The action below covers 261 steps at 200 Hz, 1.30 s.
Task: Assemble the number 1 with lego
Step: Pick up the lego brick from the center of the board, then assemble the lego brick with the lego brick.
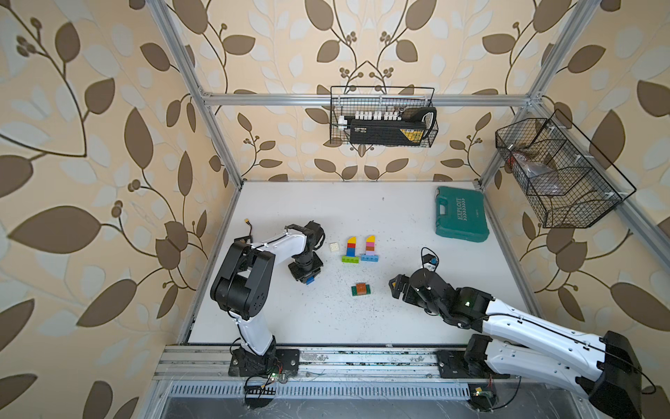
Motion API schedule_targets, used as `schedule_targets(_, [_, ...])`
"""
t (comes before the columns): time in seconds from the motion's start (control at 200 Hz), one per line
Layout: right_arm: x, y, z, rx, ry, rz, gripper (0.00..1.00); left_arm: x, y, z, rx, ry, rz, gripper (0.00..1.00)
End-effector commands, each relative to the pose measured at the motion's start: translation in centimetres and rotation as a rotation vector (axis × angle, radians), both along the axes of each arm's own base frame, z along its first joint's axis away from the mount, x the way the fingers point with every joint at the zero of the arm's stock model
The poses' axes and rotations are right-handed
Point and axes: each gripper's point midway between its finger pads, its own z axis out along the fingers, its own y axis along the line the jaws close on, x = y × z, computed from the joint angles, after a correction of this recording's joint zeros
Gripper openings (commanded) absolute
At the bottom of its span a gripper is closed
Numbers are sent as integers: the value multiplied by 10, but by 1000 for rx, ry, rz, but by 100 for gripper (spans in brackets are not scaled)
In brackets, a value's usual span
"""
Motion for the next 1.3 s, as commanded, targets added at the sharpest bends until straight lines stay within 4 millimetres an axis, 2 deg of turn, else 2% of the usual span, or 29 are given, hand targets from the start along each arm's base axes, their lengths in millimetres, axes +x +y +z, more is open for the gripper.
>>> schedule_targets(0.0, [2, 3, 11, 24, -8, -6, 99, -6, -7, 19, 14, 2, -56, 19])
schedule_targets(0.095, [2, 2, 11, 26, -13, -10, 99, -7, -26, 39, 47, -20, -131, 18])
schedule_targets(0.185, [2, 0, 12, 32, -17, -18, 99, -9, -52, 58, 58, -40, -213, 19])
schedule_targets(0.355, [1, -2, 12, 41, -20, -25, 99, -12, -105, 83, 12, -66, -311, 20])
schedule_targets(0.475, [0, -4, 13, 48, -24, -32, 99, -14, -139, 85, -14, -58, -359, 21])
schedule_targets(0.625, [-1, -7, 13, 57, -31, -40, 99, -19, -168, 77, -22, -38, -398, 22])
schedule_targets(0.81, [-1, -7, 13, 64, -35, -42, 99, -29, -184, 63, -33, -11, -401, 22])
schedule_targets(0.98, [-1, -6, 13, 63, -31, -37, 99, -37, -185, 52, -32, 8, -406, 22])
schedule_targets(1.3, [-1, -5, 12, 60, -27, -37, 99, -54, -189, 47, -33, 32, -427, 22])
